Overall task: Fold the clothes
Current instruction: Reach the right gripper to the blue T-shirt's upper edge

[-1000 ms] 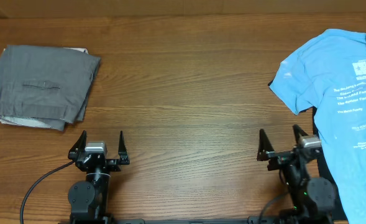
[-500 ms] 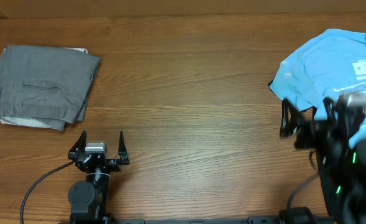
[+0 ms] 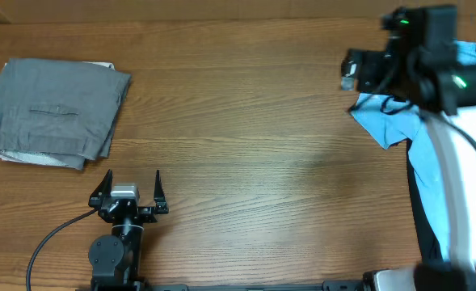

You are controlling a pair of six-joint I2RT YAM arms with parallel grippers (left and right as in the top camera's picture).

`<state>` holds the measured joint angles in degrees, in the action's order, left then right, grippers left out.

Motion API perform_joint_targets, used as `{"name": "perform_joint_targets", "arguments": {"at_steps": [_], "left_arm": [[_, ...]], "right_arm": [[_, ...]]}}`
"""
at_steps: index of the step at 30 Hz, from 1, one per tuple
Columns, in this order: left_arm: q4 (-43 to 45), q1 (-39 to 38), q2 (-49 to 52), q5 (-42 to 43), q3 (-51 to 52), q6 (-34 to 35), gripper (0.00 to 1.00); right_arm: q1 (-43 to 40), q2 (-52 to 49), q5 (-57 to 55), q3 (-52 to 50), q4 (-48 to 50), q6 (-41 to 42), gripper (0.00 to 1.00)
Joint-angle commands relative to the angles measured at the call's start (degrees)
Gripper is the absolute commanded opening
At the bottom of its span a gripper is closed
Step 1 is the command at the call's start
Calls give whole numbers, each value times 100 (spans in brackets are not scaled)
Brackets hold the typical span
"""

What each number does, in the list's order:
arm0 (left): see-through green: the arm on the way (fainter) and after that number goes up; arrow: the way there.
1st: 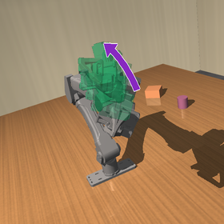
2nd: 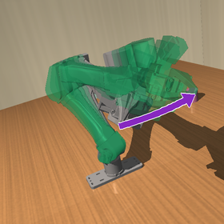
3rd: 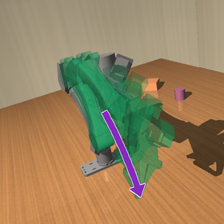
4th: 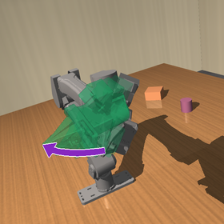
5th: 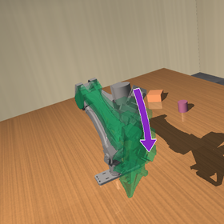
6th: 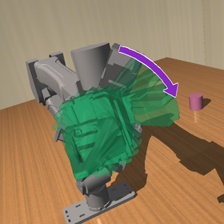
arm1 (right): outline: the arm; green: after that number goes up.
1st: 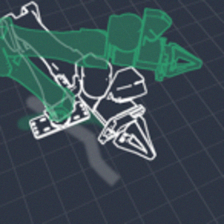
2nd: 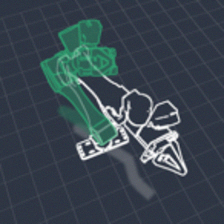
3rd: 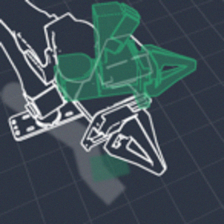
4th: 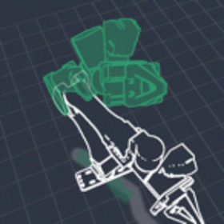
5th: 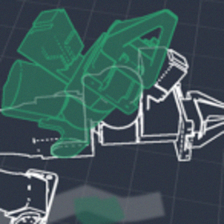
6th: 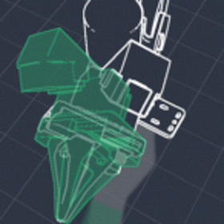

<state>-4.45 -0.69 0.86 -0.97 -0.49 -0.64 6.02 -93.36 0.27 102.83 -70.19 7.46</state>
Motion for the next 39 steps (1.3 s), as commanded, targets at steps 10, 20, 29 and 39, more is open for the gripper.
{"name": "perform_joint_targets", "arguments": {"at_steps": [10,20,29,39], "left_arm": [[17,-20,-55,-52,22,-109,100],[17,-20,-55,-52,22,-109,100],[17,-20,-55,-52,22,-109,100],[17,-20,-55,-50,22,-109,100]], "right_arm": [[-632,-1639,33,105,575,758,100],[-739,-2535,-535,20,1322,763,46],[-739,-3176,-960,13,1751,761,46],[-739,-3768,-1294,13,2015,765,46]]}}
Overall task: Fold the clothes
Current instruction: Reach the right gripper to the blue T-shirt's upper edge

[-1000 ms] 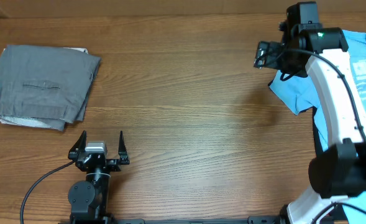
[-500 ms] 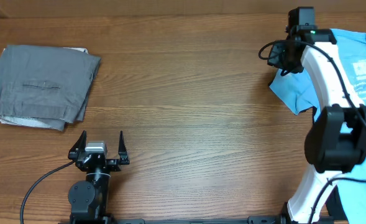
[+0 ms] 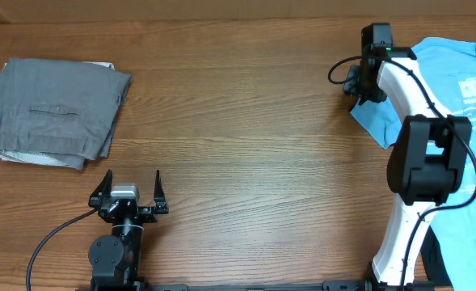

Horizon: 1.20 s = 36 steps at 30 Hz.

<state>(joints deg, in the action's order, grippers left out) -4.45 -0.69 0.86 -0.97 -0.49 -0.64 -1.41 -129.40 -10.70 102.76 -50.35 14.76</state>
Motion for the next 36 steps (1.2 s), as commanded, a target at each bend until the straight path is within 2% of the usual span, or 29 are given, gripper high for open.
{"name": "perform_joint_targets", "arguments": {"at_steps": [1,10,12,15,16,23,27,29,33,36], "left_arm": [[17,-20,-55,-50,22,-109,100],[17,-20,-55,-50,22,-109,100],[17,-20,-55,-50,22,-109,100],[17,-20,-55,-50,22,-109,100],[17,-20,-55,-50,22,-109,100],[17,-20,-55,-50,22,-107,100],[17,-20,-55,-50,22,-109,100],[17,-20,-55,-50,22,-109,100],[17,-20,-55,-50,22,-109,100],[17,-20,-55,-50,22,-109,100]], "right_arm": [[4,-223,-225,20,33,35,46],[4,-284,-238,4,101,37,45],[4,-284,-236,4,96,37,36],[4,-282,-234,13,81,35,14],[4,-282,-234,28,70,35,12],[-2,-271,-234,590,-452,33,11],[-61,-271,-212,1325,-1117,55,4],[-85,-271,-212,1547,-1392,55,4],[-203,-271,-214,1635,-1742,68,4],[-387,-271,-214,1635,-1950,374,4]]}}
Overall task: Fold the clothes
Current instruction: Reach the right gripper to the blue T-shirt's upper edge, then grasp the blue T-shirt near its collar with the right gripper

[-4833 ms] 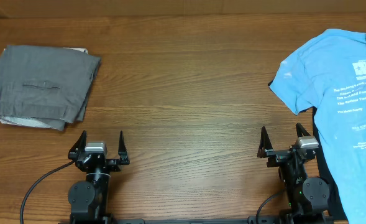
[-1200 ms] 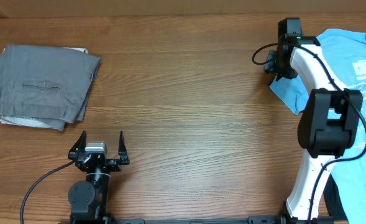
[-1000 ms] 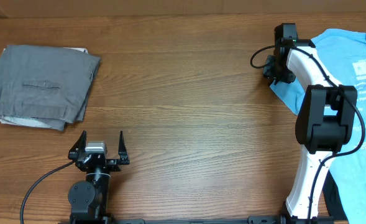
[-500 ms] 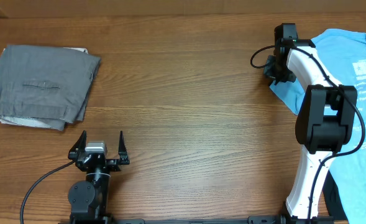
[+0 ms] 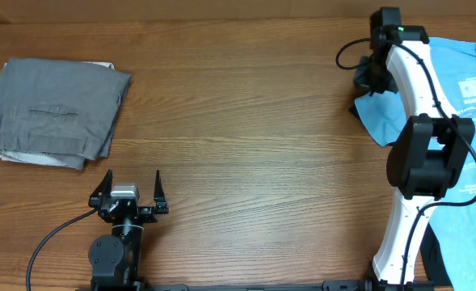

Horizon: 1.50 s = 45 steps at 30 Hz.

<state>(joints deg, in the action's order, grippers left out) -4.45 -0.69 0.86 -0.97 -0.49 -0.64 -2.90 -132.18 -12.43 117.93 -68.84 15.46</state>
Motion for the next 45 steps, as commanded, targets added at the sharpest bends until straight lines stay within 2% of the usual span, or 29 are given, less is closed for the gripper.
{"name": "perform_joint_targets", "arguments": {"at_steps": [1,10,15,19,20,22,25,26,33,41,45], "left_arm": [[17,-20,-55,-50,22,-109,100],[17,-20,-55,-52,22,-109,100],[17,-20,-55,-52,22,-109,100],[17,-20,-55,-50,22,-109,100],[17,-20,-55,-52,22,-109,100],[17,-20,-55,-52,22,-109,100],[17,-20,-55,-50,22,-109,100],[17,-20,-55,-52,22,-109,100],[17,-20,-55,-50,22,-109,100],[17,-20,-55,-50,22,-109,100],[17,-20,-55,-52,22,-109,100]], "right_arm": [[-310,7,-39,118,-153,378,4],[-1434,4,385,20,-898,560,4],[-1832,4,931,-326,-691,525,4],[-1891,4,1484,-470,-503,140,4],[-1888,4,1541,-466,-490,70,11],[-1888,7,1563,-407,-496,35,43],[-1906,13,1755,-216,-507,-295,63],[-1910,20,1829,-122,-525,-374,65],[-1991,79,1869,177,-431,-374,70],[-2142,37,1886,133,168,-428,49],[-2146,37,1919,129,369,-549,50]]}}
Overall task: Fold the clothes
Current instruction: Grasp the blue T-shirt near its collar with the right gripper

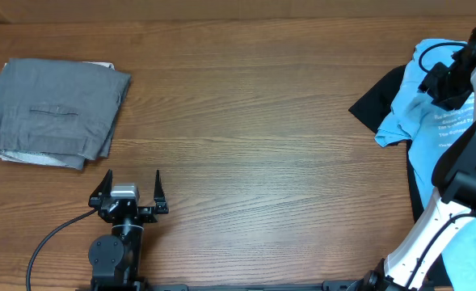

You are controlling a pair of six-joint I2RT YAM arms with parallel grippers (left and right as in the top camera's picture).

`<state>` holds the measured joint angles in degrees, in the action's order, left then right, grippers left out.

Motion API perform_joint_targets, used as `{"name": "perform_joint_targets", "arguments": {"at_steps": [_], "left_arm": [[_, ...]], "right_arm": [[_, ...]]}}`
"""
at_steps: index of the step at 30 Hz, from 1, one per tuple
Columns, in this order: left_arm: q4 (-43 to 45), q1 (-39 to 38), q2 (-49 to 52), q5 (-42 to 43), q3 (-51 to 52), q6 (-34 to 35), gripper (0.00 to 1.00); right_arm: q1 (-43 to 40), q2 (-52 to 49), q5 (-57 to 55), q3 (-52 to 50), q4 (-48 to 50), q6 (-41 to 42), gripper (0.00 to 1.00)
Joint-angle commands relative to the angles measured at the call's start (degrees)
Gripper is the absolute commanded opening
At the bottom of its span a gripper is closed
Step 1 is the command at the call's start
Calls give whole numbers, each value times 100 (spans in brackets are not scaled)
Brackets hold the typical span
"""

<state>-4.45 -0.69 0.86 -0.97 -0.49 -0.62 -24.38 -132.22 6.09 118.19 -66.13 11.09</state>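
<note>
A light blue T-shirt (431,133) with white print lies bunched at the table's right edge. My right gripper (430,81) is down on its upper part, apparently shut on the cloth; the wrist hides its fingers. A black garment (373,97) shows from under the shirt's left side. A folded grey pair of trousers (56,113) lies at the far left. My left gripper (131,184) rests open near the front edge, holding nothing.
The wooden table (246,121) stretches between the grey pile and the blue shirt. The right arm's white links (464,162) rise over the shirt from the front right corner. A black cable (48,242) runs from the left arm's base.
My right gripper has moved from the shirt's left sleeve, near the back edge, to the right and slightly nearer. The blue shirt has shifted right with it, uncovering a black garment underneath.
My right arm was first raised close to the camera over the blue shirt. Then it reached down to the shirt's left sleeve and stayed there. Now it is further right with the shirt bunched and black cloth exposed. The left arm and the grey pile never moved.
</note>
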Motion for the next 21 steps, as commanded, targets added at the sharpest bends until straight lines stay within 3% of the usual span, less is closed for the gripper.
{"name": "perform_joint_targets", "arguments": {"at_steps": [1,8,21], "left_arm": [[17,-20,-55,-52,22,-111,100],[17,-20,-55,-50,22,-111,100],[17,-20,-55,-50,22,-111,100]], "right_arm": [[2,39,66,101,131,-111,50],[2,31,39,63,293,-107,50],[-13,31,-120,-1084,1300,-87,50]]}}
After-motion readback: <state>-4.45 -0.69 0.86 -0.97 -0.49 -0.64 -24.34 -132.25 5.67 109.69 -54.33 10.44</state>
